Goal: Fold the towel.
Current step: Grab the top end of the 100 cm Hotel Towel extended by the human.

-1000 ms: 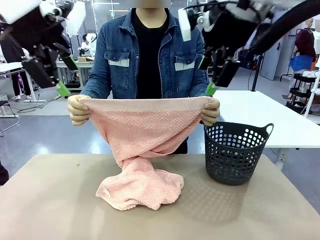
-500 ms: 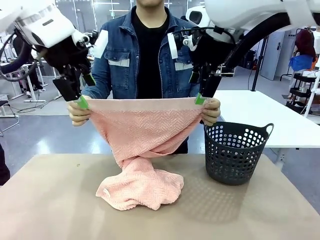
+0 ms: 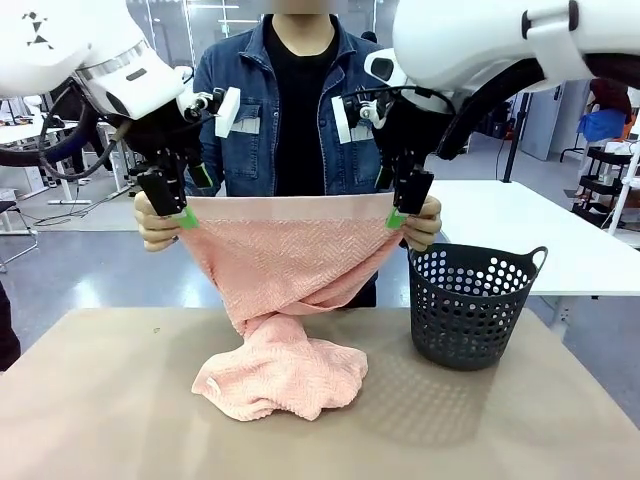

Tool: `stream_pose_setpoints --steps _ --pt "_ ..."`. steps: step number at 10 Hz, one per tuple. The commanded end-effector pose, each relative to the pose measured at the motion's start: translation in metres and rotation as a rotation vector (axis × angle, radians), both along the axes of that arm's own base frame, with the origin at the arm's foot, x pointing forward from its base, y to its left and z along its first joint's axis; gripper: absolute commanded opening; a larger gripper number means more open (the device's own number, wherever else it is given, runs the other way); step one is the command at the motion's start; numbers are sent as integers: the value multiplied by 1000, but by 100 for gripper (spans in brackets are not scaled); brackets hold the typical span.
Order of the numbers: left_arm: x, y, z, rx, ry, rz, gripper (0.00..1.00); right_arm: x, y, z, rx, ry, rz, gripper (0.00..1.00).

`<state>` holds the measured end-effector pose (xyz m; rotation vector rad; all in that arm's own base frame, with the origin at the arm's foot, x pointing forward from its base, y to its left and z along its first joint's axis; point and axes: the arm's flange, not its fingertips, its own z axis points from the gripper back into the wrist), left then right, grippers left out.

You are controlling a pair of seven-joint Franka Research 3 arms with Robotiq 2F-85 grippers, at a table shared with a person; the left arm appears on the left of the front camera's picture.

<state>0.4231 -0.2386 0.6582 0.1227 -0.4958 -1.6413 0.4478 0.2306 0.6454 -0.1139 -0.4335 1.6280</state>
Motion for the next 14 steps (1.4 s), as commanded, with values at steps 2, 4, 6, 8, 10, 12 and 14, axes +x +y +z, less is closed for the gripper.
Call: stream_pose_setpoints --steps 2,4,6,8,10,12,14 --pt "13 -7 -2 0 13 18 100 12 3 -13 -19 7 -44 100" --pt "20 -7 -7 22 9 37 77 14 5 -18 -11 -19 -53 100" --pt "26 -7 -12 21 2 59 17 13 7 -20 -12 -17 -51 41" --pt "28 -4 -13 31 -12 79 0 13 7 -20 -7 -23 -55 0" --pt "31 -4 -19 63 -38 105 3 13 8 -23 -19 -27 -56 0" --pt "32 -4 -25 77 -36 110 0 13 8 -25 -21 -29 -60 0" --pt "30 -4 -25 72 -37 108 0 12 7 -25 -15 -30 -63 0"
